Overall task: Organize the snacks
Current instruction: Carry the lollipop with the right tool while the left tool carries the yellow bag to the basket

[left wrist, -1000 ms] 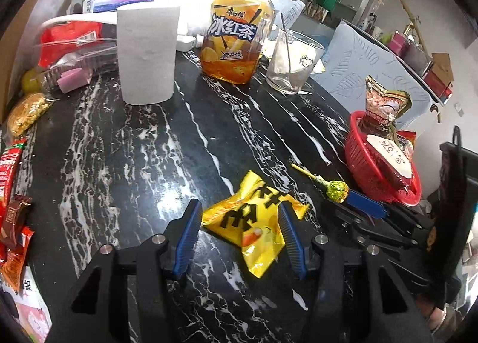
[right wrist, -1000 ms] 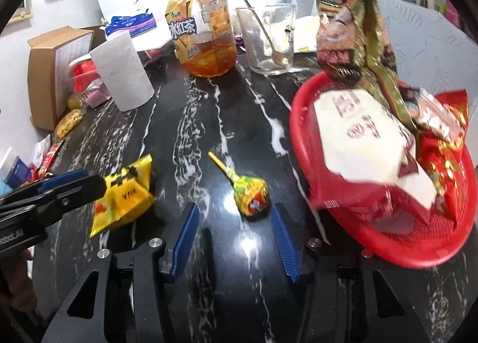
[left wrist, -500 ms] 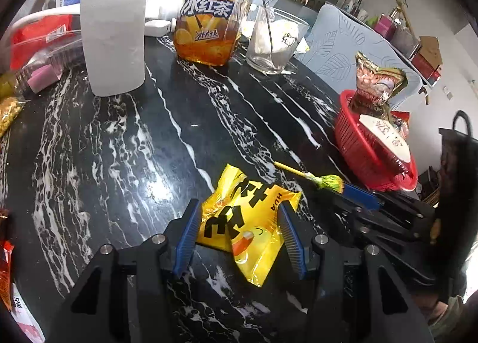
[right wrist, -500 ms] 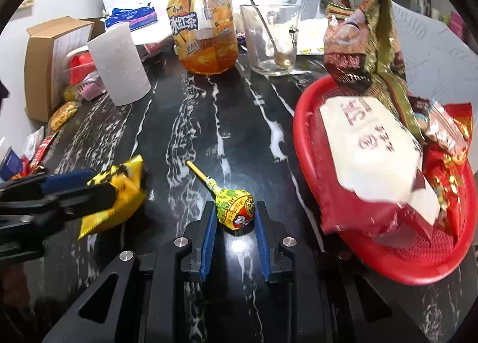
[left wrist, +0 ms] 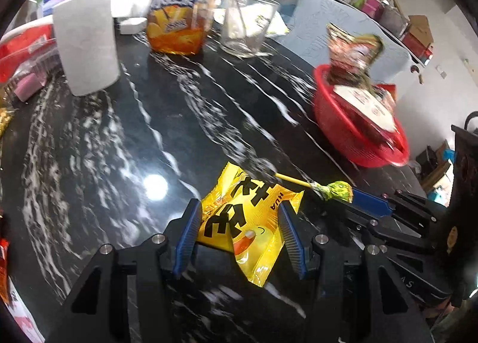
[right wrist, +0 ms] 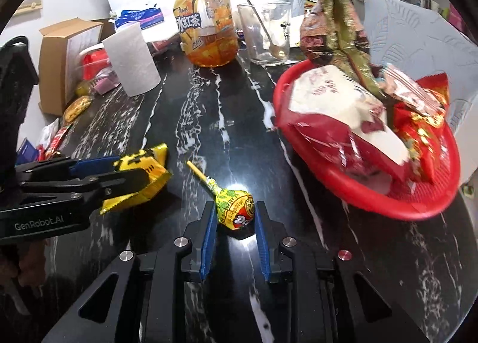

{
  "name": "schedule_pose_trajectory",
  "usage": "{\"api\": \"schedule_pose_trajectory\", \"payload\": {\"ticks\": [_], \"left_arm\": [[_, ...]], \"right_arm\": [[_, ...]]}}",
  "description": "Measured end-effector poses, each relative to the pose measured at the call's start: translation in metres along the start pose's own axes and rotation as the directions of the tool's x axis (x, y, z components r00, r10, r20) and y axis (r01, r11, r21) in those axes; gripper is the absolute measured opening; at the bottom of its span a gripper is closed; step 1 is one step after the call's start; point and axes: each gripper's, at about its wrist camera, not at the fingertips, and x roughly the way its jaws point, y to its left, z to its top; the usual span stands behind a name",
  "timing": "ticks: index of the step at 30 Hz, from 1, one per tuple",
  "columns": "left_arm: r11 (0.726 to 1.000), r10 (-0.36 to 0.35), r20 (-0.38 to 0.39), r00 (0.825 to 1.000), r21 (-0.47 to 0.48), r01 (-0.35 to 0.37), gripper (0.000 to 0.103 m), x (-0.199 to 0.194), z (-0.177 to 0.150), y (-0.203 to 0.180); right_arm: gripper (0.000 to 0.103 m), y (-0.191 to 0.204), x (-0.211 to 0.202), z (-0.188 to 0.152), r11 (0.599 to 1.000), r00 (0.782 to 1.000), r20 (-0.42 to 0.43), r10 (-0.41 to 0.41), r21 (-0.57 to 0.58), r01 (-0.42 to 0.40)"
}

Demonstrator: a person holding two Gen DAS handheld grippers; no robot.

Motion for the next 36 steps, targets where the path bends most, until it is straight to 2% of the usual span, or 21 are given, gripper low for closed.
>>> {"api": "schedule_pose_trajectory", "payload": {"ticks": [7,11,14,19,21,23,25,27,29,31,36], "left_arm": [[1.0,-0.016,-0.013,1.0,0.016,0.016,0.052,-0.009,-0.025,-0.03],[0.996,0.06,0.053,0.997,0.069,-0.064,0.052,-0.022,-0.03,-0.045],[0.989,0.088,0.085,0.992,0.111,-0.097,0.052,-0.029,-0.029,-0.051],[0.991,0.018,0.009,1.0,0.134,-0.019,0.052,-0.013,-0.023,-0.054],[0.989,0.026,-0.024,0.999,0.144,-0.023,0.052,-0.002,-0.022,-0.056],[0.987,0.063,-0.063,0.996,0.155,-0.053,0.052,0.008,-0.021,-0.057],[0.981,0.086,-0.056,0.995,0.181,-0.074,0.052,0.012,-0.021,-0.059],[0.974,0.102,-0.053,0.993,0.208,-0.089,0.057,0.015,-0.021,-0.062],[0.97,0.103,-0.05,0.993,0.225,-0.089,0.069,0.017,-0.021,-0.065],[0.968,0.108,-0.045,0.993,0.234,-0.095,0.074,0.019,-0.023,-0.068],[0.955,0.141,-0.028,0.99,0.269,-0.128,0.075,0.022,-0.026,-0.073]], "right_arm": [[0.025,-0.007,-0.022,-0.018,1.0,1.0,0.001,0.002,-0.013,-0.002],[0.025,-0.015,-0.034,-0.033,1.0,1.0,-0.009,0.007,0.006,-0.007],[0.025,-0.022,-0.044,-0.044,1.0,1.0,-0.008,0.004,0.022,-0.004],[0.025,-0.03,-0.056,-0.053,0.999,1.0,0.01,0.007,0.051,-0.007],[0.025,-0.031,-0.06,-0.054,0.998,1.0,0.02,0.01,0.054,-0.011],[0.025,-0.031,-0.063,-0.055,0.999,1.0,0.028,0.011,0.052,-0.012],[0.025,-0.031,-0.064,-0.056,0.999,0.999,0.033,0.011,0.05,-0.013],[0.025,-0.033,-0.066,-0.057,0.999,0.999,0.034,0.014,0.052,-0.016],[0.025,-0.035,-0.067,-0.059,0.998,0.999,0.034,0.017,0.055,-0.019],[0.025,-0.037,-0.068,-0.06,0.998,0.999,0.031,0.02,0.059,-0.021],[0.025,-0.04,-0.067,-0.061,0.998,0.999,0.028,0.019,0.063,-0.02]]}}
